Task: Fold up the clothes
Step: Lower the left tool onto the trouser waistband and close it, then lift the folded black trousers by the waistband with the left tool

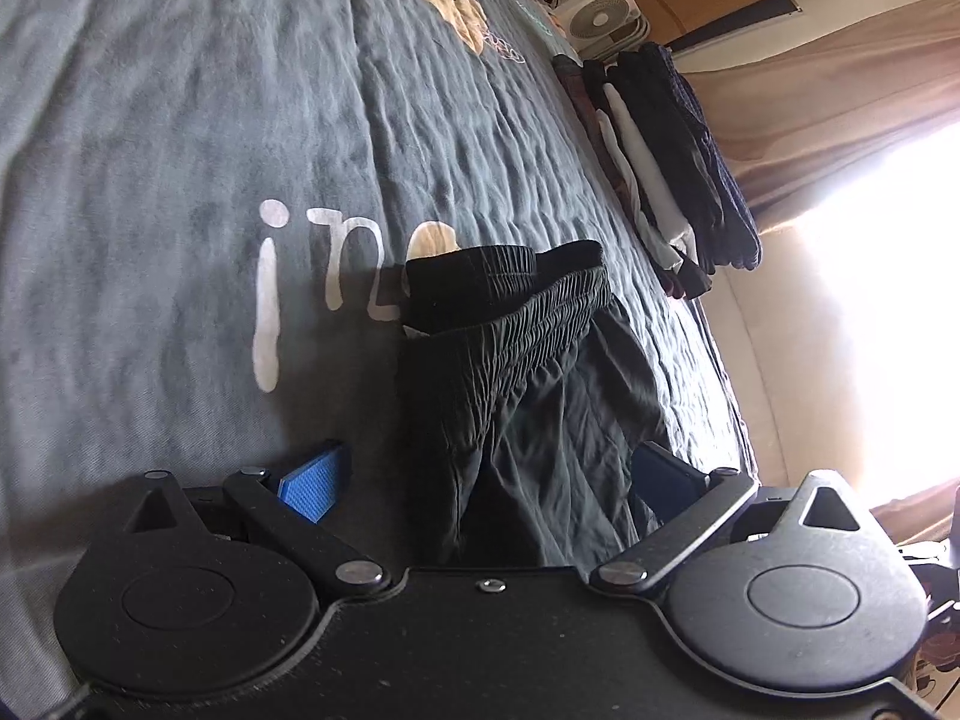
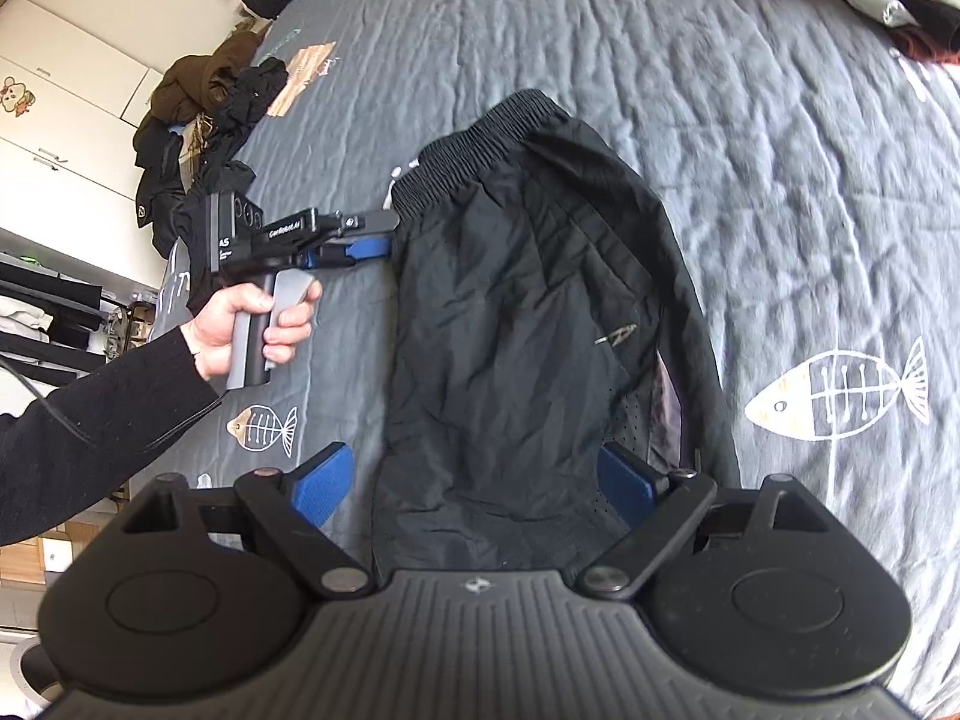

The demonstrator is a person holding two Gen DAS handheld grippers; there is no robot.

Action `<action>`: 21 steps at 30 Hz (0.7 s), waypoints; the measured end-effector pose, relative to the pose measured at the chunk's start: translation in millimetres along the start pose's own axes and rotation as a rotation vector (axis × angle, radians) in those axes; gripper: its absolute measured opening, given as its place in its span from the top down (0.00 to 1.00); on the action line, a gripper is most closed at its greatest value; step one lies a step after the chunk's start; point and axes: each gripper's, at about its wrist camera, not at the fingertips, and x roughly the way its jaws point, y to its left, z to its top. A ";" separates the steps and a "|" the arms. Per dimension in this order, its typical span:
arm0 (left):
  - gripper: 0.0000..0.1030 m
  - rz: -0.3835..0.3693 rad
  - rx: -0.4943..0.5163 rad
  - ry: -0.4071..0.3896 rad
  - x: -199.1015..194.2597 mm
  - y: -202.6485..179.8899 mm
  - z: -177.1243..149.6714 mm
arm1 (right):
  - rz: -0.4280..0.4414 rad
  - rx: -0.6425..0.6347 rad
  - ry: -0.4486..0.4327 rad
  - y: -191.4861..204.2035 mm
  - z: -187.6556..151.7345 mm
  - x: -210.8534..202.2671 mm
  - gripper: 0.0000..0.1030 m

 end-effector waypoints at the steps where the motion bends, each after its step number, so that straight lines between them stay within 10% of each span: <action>1: 0.03 -0.010 0.006 0.000 3.6 -1.7 0.7 | 0.002 0.004 0.004 -1.4 -0.4 1.1 0.14; 12: 0.04 -0.063 0.023 -0.013 41.8 -12.1 8.0 | 0.009 0.020 0.028 -10.7 -3.2 9.3 0.14; 14: 0.15 -0.055 0.024 -0.020 46.4 -11.6 9.4 | 0.006 0.018 0.031 -12.8 -4.2 10.4 0.14; 16: 0.75 -0.043 0.007 -0.014 51.0 -6.3 10.8 | 0.006 0.017 0.036 -15.3 -4.9 11.2 0.14; 21: 0.85 -0.040 -0.023 0.008 55.7 6.7 10.9 | 0.013 -0.002 0.042 -26.1 -2.9 8.6 0.14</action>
